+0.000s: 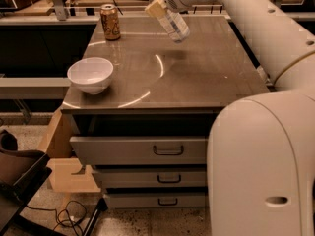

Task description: Knock blue plastic bottle over

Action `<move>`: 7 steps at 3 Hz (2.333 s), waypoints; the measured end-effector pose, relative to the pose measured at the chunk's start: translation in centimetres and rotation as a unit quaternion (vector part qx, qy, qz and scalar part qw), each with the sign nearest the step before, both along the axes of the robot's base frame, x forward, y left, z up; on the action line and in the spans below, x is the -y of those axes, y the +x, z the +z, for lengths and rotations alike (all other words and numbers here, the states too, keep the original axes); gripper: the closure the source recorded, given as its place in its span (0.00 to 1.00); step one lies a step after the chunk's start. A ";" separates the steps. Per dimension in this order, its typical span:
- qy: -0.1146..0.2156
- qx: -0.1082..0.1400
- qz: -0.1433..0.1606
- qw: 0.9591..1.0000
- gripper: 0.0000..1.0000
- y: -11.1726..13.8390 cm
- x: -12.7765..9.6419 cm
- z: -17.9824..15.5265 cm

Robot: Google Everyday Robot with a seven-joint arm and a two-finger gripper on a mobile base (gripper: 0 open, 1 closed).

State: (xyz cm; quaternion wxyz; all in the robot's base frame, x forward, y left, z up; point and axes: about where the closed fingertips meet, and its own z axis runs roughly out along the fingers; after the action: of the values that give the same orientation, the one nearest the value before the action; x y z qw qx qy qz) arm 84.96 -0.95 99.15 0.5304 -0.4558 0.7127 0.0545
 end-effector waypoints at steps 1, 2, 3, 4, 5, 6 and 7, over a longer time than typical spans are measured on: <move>-0.083 -0.030 0.005 0.996 1.00 -0.4 -0.2 -2.1; -0.137 -0.058 0.023 0.989 1.00 -0.7 -1.8 -4.8; -0.169 -0.085 0.065 0.980 1.00 -0.8 -5.2 -8.3; -0.165 -0.107 0.111 0.974 1.00 -0.8 -8.6 -11.2; -0.142 -0.133 0.147 0.970 0.82 -0.9 -11.3 -13.6; -0.141 -0.133 0.148 0.970 0.59 -0.7 -11.6 -13.8; -0.141 -0.135 0.149 0.969 0.28 -0.8 -11.8 -14.0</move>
Offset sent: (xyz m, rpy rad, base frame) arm -0.0060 0.0332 -0.0688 -0.4135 0.1797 0.0938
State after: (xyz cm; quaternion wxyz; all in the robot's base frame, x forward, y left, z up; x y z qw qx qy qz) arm 84.21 10.80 85.15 0.3451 -0.6157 0.7022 0.0931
